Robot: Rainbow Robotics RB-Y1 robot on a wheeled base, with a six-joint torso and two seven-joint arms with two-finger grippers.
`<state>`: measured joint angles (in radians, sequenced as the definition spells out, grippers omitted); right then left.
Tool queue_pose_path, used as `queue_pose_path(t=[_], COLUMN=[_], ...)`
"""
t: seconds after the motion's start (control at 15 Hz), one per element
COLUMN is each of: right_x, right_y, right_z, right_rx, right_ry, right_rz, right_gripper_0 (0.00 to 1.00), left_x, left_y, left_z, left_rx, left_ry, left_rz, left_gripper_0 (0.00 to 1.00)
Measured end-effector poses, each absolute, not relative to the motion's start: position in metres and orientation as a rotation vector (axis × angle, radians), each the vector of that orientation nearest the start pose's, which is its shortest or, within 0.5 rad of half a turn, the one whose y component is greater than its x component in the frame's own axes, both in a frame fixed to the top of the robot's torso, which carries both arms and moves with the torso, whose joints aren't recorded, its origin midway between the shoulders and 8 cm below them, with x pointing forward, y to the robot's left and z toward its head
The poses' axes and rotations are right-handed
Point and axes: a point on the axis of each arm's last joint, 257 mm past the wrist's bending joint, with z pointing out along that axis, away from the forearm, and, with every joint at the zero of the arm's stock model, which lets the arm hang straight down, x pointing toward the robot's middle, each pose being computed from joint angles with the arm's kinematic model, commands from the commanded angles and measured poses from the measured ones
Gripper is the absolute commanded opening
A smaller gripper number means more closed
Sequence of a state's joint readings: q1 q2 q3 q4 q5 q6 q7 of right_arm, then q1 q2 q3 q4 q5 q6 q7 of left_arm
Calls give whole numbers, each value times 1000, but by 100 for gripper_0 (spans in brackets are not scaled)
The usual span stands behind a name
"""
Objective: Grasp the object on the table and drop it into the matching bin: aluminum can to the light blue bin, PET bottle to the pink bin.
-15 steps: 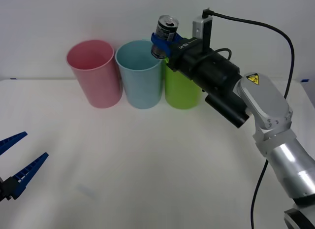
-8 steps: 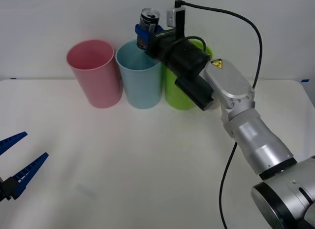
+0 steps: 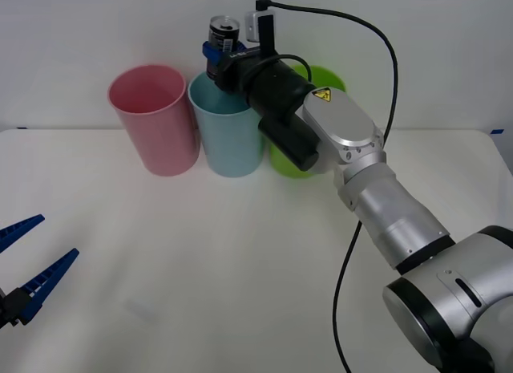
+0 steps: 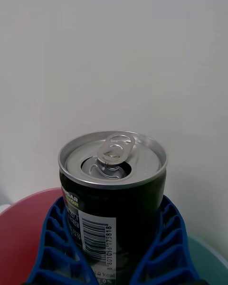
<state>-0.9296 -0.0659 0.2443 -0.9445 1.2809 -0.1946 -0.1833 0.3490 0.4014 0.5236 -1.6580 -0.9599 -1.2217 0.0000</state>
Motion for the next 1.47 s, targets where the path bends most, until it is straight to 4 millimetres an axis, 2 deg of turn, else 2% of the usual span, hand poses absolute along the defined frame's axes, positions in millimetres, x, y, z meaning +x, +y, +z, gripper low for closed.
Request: queue_pose_path(t=[0.07,0.13,0.2,0.73,0.93,1.27,1.47], right_x=[662,662,662,663,657,620,589], right_y=[76,77,76,70,61,32,7], right_z=[-12,-12,-12,-16,-18,-22,-36], right_rx=[-417,-421,-424,-452,-467,-525,-557], right_ry=[1367,1367,1365,1362,1350,1297,1284], right_rz=[610,607,603,578,595,613,607], right_gripper_0=[1,35,100,100,100,100,100], left_x=[342,342,342,342,342,342,342], left_y=[330,330,330,330,330,330,330], left_z=[-169,-169,-169,-169,-169,-169,-169], left_rx=[465,465,465,465,465,465,465], left_ry=[1441,1441,1441,1441,1441,1441,1441], left_rz=[-567,-567,-567,-567,-567,-567,-567], left_gripper_0=[100,100,100,100,100,100,100])
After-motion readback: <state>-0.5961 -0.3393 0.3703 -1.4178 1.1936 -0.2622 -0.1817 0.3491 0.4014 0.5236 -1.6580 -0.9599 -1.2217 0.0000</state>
